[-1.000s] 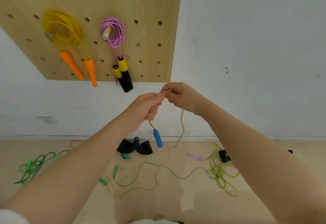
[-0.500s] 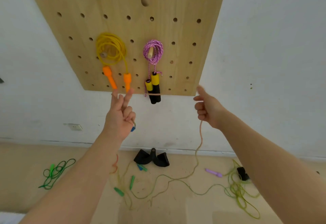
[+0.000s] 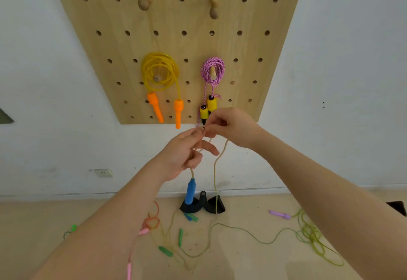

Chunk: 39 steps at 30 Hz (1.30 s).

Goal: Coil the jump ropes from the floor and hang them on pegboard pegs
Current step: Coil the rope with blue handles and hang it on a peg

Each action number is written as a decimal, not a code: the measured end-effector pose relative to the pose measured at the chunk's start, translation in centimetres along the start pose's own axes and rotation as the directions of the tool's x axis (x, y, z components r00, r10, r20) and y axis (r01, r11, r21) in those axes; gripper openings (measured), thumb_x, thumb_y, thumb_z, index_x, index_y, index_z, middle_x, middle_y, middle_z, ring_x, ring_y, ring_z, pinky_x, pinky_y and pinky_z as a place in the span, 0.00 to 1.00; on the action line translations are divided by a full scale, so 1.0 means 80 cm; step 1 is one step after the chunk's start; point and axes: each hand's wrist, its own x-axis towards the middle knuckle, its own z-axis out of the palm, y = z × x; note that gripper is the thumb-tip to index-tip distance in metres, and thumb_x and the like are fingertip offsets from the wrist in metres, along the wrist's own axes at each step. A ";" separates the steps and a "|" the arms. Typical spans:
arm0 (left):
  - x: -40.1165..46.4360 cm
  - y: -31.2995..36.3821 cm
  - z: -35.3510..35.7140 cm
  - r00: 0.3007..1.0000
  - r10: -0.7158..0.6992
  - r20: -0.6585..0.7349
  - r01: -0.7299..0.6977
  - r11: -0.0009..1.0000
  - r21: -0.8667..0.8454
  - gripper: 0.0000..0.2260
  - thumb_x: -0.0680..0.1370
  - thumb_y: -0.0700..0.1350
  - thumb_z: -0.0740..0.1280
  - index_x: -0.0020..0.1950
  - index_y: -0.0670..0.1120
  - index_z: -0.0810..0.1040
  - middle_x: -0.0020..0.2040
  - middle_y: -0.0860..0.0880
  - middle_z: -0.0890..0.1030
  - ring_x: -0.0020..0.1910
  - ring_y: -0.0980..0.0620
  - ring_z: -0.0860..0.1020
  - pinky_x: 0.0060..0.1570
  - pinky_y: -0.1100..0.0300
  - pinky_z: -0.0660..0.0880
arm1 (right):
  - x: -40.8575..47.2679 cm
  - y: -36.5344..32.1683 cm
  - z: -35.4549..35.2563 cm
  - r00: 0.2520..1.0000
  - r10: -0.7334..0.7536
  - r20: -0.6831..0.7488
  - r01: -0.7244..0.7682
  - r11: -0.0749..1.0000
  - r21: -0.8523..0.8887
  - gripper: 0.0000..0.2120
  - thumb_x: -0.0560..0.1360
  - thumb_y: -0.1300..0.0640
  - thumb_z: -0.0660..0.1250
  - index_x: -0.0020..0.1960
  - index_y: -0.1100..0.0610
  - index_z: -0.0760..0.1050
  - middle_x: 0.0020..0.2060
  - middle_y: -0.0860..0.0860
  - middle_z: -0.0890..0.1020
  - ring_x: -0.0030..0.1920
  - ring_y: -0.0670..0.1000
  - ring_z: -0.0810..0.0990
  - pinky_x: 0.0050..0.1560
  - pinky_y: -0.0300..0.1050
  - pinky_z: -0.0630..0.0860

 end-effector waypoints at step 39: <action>-0.022 -0.031 0.055 0.972 0.077 -0.221 -0.176 0.861 -0.478 0.20 0.83 0.49 0.48 0.75 0.59 0.54 0.57 0.47 0.81 0.51 0.44 0.82 0.47 0.49 0.80 | -0.113 0.038 -0.010 0.810 0.153 0.567 -0.021 0.972 -0.232 0.14 0.80 0.52 0.56 0.64 0.50 0.73 0.37 0.41 0.74 0.39 0.44 0.72 0.48 0.37 0.67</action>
